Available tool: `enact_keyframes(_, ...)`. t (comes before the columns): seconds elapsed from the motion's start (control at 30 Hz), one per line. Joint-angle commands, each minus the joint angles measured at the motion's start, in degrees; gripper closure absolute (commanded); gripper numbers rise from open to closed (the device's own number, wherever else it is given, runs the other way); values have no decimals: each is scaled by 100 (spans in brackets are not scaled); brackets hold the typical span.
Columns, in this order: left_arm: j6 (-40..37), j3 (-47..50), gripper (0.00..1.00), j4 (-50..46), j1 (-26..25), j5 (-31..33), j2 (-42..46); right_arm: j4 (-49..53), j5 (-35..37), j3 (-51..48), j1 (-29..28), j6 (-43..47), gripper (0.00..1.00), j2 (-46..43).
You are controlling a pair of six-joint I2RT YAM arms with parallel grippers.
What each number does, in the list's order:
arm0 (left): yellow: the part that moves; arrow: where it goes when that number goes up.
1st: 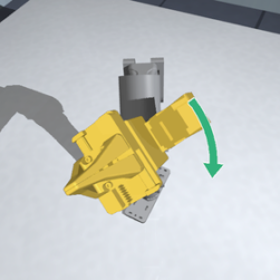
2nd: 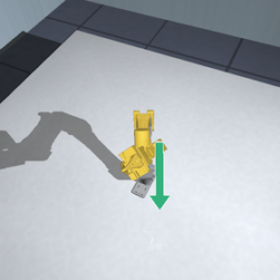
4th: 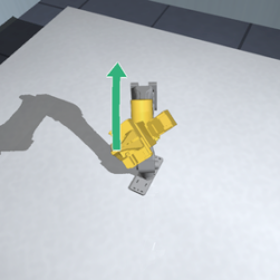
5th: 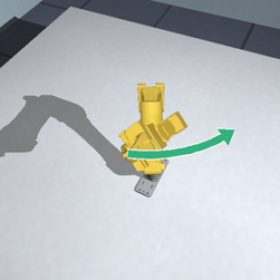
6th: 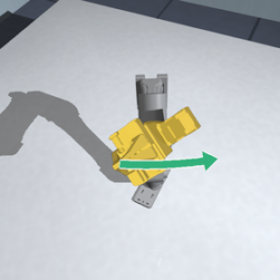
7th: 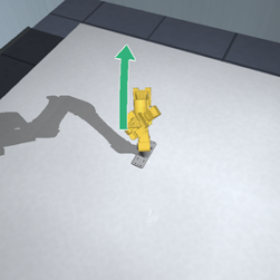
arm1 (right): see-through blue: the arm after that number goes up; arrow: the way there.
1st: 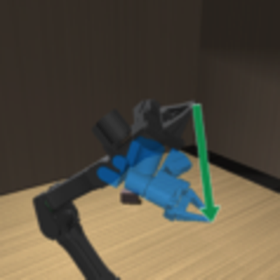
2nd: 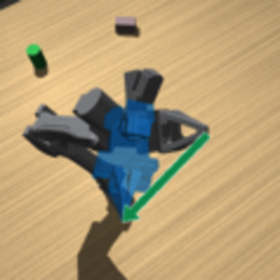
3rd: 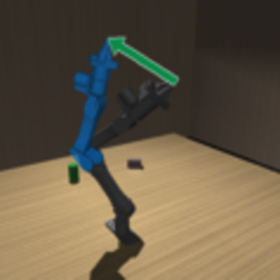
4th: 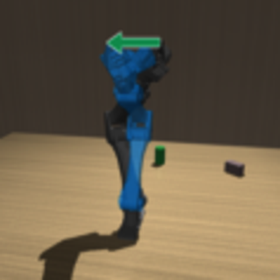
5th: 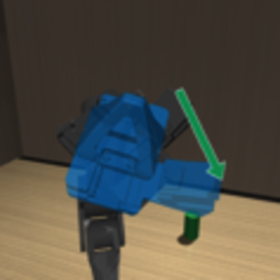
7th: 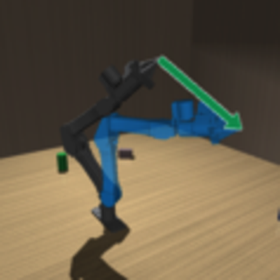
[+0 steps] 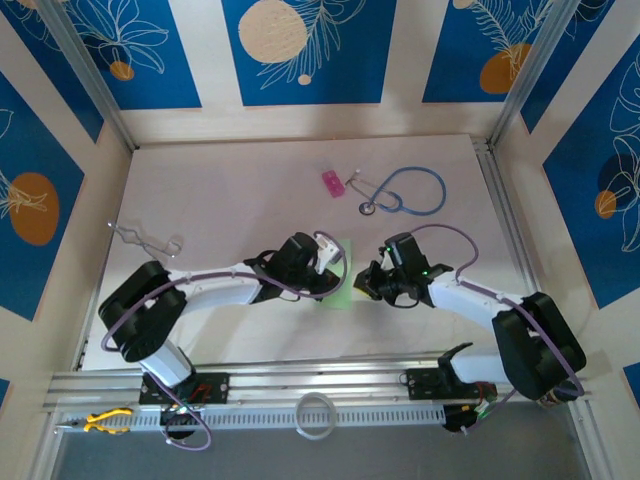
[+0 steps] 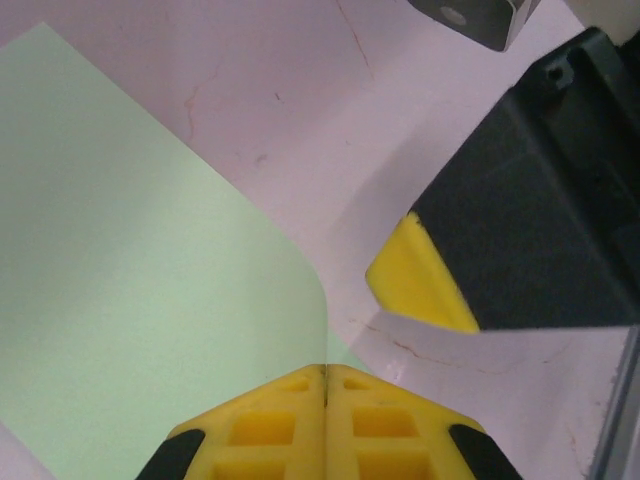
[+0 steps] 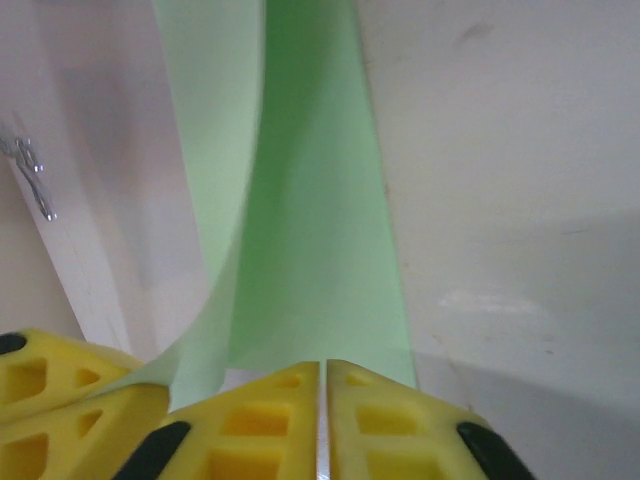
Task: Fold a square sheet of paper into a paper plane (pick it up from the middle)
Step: Fold the triangle a second time at the center of the table.
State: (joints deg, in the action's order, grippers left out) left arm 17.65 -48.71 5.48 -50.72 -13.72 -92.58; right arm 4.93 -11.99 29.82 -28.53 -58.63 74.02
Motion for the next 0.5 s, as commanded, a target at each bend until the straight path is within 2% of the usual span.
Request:
enact_keyframes(0.0, 263, -182, 100, -177, 60, -290, -124, -129, -16, 40, -199, -6, 94, 175)
enact_keyframes(0.13, 357, -145, 100, -153, 71, -239, -163, -160, 103, 191, -422, 7, 98, 433)
enact_keyframes(0.47, 526, -112, 100, -126, 93, -123, -239, 214, 606, 493, -850, 207, 100, 1081)
